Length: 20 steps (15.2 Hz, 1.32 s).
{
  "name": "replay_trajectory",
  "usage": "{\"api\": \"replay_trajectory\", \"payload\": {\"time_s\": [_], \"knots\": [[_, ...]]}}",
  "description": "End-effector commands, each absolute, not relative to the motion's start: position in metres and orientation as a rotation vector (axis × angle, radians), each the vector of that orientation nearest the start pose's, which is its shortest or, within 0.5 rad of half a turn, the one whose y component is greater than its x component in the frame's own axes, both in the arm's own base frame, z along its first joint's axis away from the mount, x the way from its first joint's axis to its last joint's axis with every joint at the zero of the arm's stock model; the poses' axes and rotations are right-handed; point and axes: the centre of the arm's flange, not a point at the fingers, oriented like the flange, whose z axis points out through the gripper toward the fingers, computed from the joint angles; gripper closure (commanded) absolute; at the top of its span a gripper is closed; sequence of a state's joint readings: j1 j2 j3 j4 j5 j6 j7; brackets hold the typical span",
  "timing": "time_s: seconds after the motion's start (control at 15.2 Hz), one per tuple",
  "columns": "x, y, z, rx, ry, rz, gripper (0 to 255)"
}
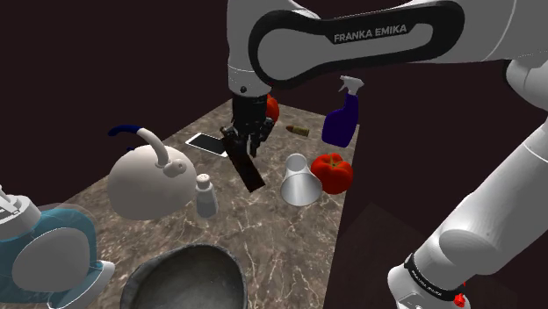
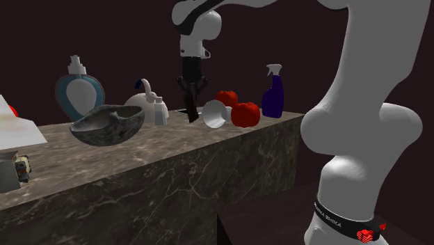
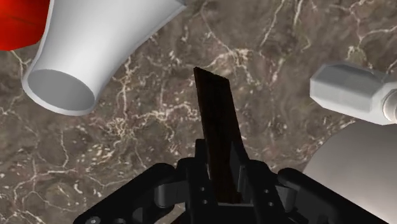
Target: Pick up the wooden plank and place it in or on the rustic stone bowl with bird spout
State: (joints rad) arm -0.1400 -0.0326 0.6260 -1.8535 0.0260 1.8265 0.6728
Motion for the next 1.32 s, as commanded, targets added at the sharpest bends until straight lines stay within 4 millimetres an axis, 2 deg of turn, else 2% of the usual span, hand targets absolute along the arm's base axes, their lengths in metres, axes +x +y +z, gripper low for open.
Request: {"api": "replay_trajectory", "payload": {"time_s": [0.0, 0.2, 0.26, 0.33, 0.73, 0.79, 1.25], "knots": [[0.488, 0.262, 0.537, -3.122, 0.303, 0.007, 255], [0.488, 0.262, 0.553, -3.122, 0.303, 0.007, 255], [0.489, 0.262, 0.547, -3.122, 0.303, 0.006, 255], [0.489, 0.262, 0.547, -3.122, 0.303, 0.006, 0], [0.529, 0.273, 0.480, -3.169, -0.132, -0.014, 0], [0.532, 0.274, 0.474, -3.171, -0.167, -0.015, 0], [0.532, 0.273, 0.437, -3.171, -0.167, -0.015, 0]]}}
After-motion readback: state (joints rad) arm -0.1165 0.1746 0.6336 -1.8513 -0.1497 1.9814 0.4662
